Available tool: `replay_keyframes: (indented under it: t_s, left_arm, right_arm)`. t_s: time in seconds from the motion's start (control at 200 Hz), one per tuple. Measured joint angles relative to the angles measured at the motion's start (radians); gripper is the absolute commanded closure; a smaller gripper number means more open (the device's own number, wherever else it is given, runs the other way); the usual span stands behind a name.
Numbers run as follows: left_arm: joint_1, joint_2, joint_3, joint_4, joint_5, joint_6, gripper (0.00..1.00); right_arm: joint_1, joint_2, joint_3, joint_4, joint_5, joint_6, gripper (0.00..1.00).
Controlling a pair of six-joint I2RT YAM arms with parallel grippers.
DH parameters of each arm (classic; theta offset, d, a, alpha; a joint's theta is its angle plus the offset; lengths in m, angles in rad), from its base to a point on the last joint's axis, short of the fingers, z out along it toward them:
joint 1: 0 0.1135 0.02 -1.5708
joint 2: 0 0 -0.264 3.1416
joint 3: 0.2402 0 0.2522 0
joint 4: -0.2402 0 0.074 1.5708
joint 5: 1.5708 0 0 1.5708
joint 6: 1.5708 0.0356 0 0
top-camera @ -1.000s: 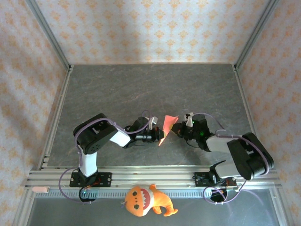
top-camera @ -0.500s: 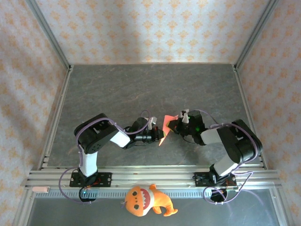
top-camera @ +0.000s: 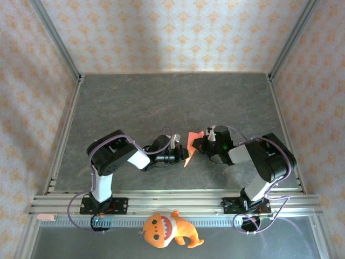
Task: Fold a paper plane with a square sheet of paper (pick it up from the middle)
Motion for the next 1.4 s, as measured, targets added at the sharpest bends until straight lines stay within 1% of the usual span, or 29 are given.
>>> replay_keyframes:
  t_s: [0.525,0.641,0.786,0.876,0.941,1.081,1.291,1.346,1.396]
  left_arm:
    - [-0.002,0.0,0.014,-0.031,0.0,0.008,1.0]
    - [-0.006,-0.01,0.016,-0.051,-0.009,0.039,0.93]
    - [-0.013,-0.043,0.009,-0.097,-0.027,0.084,0.88]
    - [-0.016,-0.066,-0.006,-0.116,-0.027,0.103,0.88]
    - [-0.017,-0.078,-0.016,-0.126,-0.027,0.114,0.93]
    - [-0.022,-0.082,-0.019,-0.133,-0.033,0.136,0.96]
    - [-0.022,-0.082,-0.019,-0.135,-0.033,0.145,0.97]
    - [-0.022,-0.082,-0.019,-0.135,-0.032,0.149,0.95]
    - [-0.022,-0.084,-0.019,-0.136,-0.032,0.155,0.89]
  right_arm:
    - [-0.006,0.026,0.016,-0.034,0.005,-0.041,0.97]
    - [-0.006,0.027,0.017,-0.04,0.006,-0.054,0.97]
    - [-0.006,0.029,0.016,-0.038,0.003,-0.061,0.97]
    - [-0.006,0.029,0.016,-0.037,0.003,-0.064,0.98]
    - [-0.006,0.03,0.016,-0.037,0.004,-0.063,0.97]
    - [-0.006,0.033,0.016,-0.032,0.002,-0.063,0.97]
    - [-0.006,0.034,0.016,-0.032,0.0,-0.063,0.98]
    - [-0.006,0.034,0.016,-0.032,0.0,-0.064,0.98]
    - [-0.006,0.034,0.016,-0.032,0.0,-0.064,0.98]
